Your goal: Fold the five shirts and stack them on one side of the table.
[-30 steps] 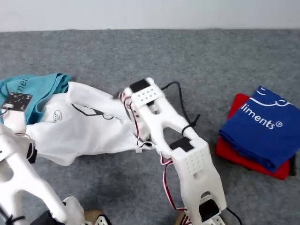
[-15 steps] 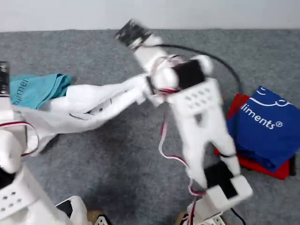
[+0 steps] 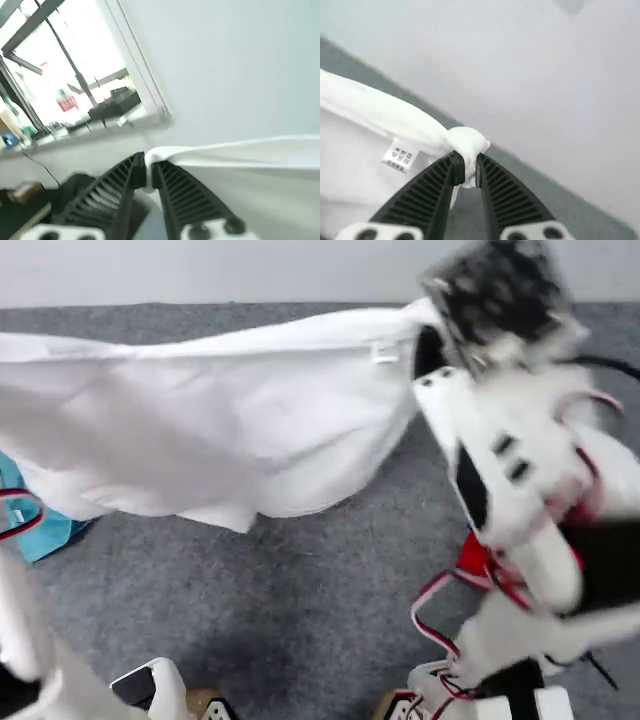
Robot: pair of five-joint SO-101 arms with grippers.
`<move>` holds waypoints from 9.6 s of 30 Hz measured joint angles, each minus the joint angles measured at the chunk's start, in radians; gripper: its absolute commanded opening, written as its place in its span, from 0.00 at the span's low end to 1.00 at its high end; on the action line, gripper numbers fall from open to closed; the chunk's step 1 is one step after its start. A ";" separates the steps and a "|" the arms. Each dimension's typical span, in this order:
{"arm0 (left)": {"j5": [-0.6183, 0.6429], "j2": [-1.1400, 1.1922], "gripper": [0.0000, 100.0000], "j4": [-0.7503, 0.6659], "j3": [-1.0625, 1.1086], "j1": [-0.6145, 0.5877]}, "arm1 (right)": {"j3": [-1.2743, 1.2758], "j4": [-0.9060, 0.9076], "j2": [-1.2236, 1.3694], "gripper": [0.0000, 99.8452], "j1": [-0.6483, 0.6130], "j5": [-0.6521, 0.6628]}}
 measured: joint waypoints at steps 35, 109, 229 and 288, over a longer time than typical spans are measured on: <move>-0.046 -0.014 0.01 -0.152 -0.284 0.000 | 0.043 0.026 -0.247 0.01 0.118 -0.002; -0.351 1.059 0.01 -0.344 0.021 0.333 | 0.701 -1.108 0.763 0.01 0.158 0.003; -0.138 0.887 0.01 0.118 0.493 0.276 | 0.560 -0.548 0.934 0.01 0.210 0.066; -0.230 0.634 0.02 0.166 0.732 -0.486 | 1.165 -0.359 0.559 0.20 -0.951 0.063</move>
